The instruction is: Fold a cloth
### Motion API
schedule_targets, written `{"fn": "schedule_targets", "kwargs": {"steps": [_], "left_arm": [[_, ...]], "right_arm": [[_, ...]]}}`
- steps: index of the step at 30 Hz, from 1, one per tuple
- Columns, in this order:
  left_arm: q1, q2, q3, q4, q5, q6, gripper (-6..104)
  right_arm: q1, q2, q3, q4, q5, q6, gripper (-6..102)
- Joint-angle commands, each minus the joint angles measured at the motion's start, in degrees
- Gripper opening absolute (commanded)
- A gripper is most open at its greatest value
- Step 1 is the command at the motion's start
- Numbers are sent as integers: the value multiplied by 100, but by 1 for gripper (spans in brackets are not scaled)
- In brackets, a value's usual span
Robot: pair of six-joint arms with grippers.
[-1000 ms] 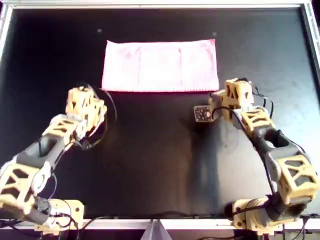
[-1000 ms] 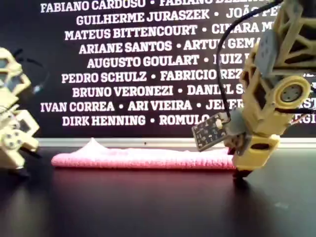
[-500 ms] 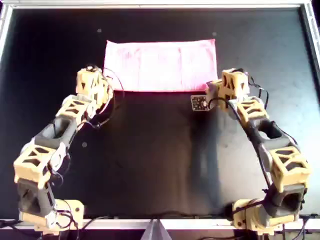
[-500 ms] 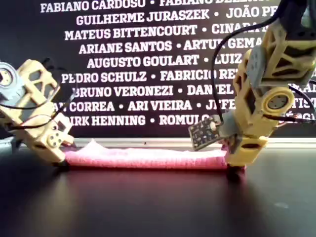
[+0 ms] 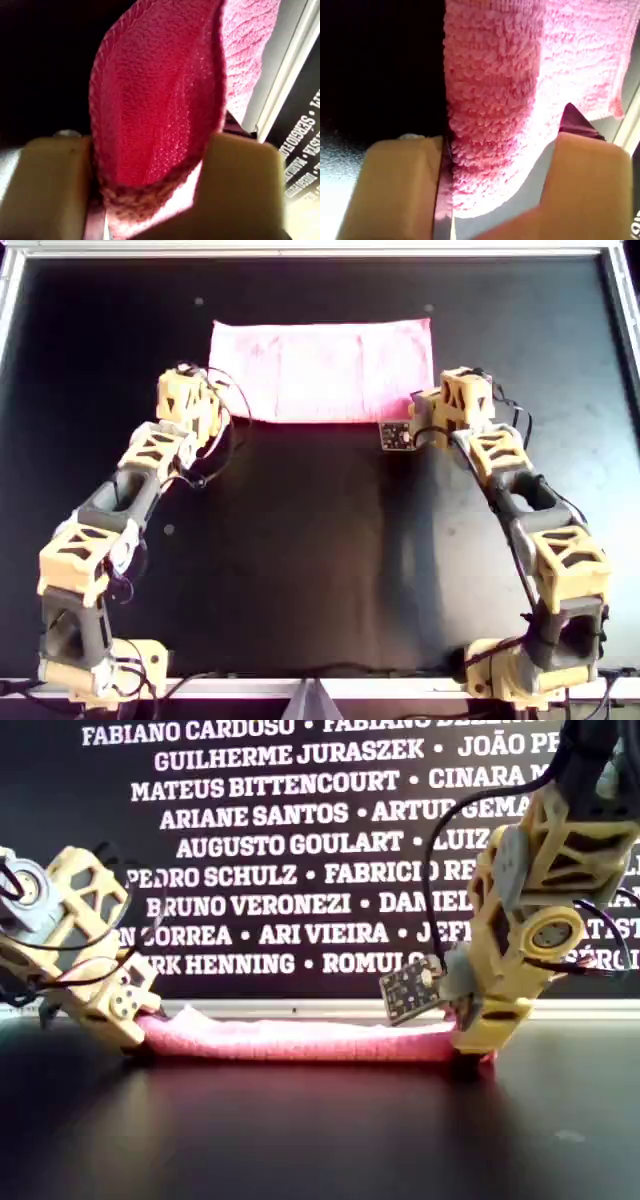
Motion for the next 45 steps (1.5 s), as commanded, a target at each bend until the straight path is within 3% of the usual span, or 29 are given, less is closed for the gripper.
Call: {"fn": "schedule_targets", "kwargs": {"steps": [1, 11, 16, 19, 22, 26, 28, 38, 45], "left_arm": [[-114, 9, -132, -18, -53, 26, 70], [-123, -79, -149, -9, -53, 26, 69], [-114, -79, -149, -9, -53, 26, 65], [-105, -70, -149, -9, -44, 26, 51], [-62, 9, -149, -9, 62, 9, 30], [-123, 26, -149, -18, 62, 0, 3], [-132, 26, -149, -18, 62, -62, -4], [-141, 149, 18, 97, 62, 18, -1], [-132, 1644, 1433, 105, 62, 18, -1]], "right_arm": [[35, 132, -404, -141, -44, -18, 85], [35, 132, -404, -141, -53, -18, 83], [35, 132, -404, -149, -53, -18, 62], [35, 141, -404, -149, -53, -18, 41], [9, 211, -404, -149, -44, -18, 23], [9, 237, -404, -158, -44, 70, 5], [18, 255, -404, -158, -44, 70, -1], [26, 501, -132, -114, -53, 70, -2], [26, 2514, 1538, -114, -53, -18, -2]]}}
